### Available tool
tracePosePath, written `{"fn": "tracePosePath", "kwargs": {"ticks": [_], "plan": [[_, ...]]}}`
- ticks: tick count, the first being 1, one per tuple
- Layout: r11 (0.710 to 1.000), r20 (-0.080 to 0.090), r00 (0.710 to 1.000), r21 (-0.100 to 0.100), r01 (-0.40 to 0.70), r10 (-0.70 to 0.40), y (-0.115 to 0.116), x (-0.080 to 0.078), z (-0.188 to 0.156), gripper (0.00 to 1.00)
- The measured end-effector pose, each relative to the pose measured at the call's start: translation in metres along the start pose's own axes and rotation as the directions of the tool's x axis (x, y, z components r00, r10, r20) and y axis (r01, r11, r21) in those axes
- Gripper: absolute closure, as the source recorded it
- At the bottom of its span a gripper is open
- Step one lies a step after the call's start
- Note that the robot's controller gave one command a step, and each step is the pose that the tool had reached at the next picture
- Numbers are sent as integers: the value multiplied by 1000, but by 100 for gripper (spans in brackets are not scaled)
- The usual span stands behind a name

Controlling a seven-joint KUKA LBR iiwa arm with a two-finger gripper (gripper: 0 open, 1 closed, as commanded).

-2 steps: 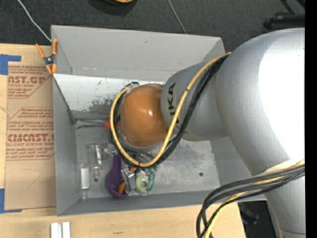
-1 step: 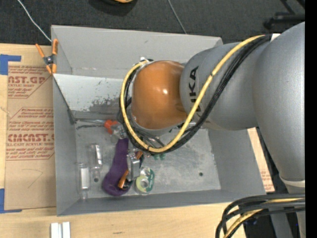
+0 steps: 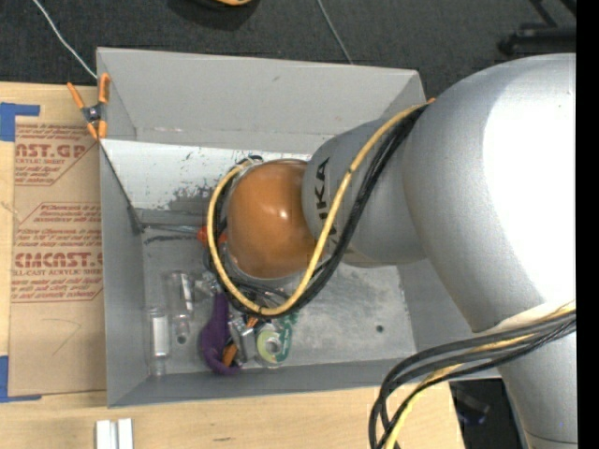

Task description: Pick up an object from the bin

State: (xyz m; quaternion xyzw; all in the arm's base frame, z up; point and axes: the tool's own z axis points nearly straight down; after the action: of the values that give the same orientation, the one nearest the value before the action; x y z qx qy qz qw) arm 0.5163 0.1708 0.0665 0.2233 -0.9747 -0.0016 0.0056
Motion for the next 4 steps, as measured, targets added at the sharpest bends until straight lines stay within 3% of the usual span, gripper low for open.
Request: {"fn": "tracePosePath", "kwargs": {"ticks": [1,2,4], "plan": [[965,18,965,8,263,-263,-15,1,-3,0],[1000,3,1000,-1,0,0,1,-1,-1,100],[1000,3,1000,-2,0,1,1,-1,-2,100]]}}
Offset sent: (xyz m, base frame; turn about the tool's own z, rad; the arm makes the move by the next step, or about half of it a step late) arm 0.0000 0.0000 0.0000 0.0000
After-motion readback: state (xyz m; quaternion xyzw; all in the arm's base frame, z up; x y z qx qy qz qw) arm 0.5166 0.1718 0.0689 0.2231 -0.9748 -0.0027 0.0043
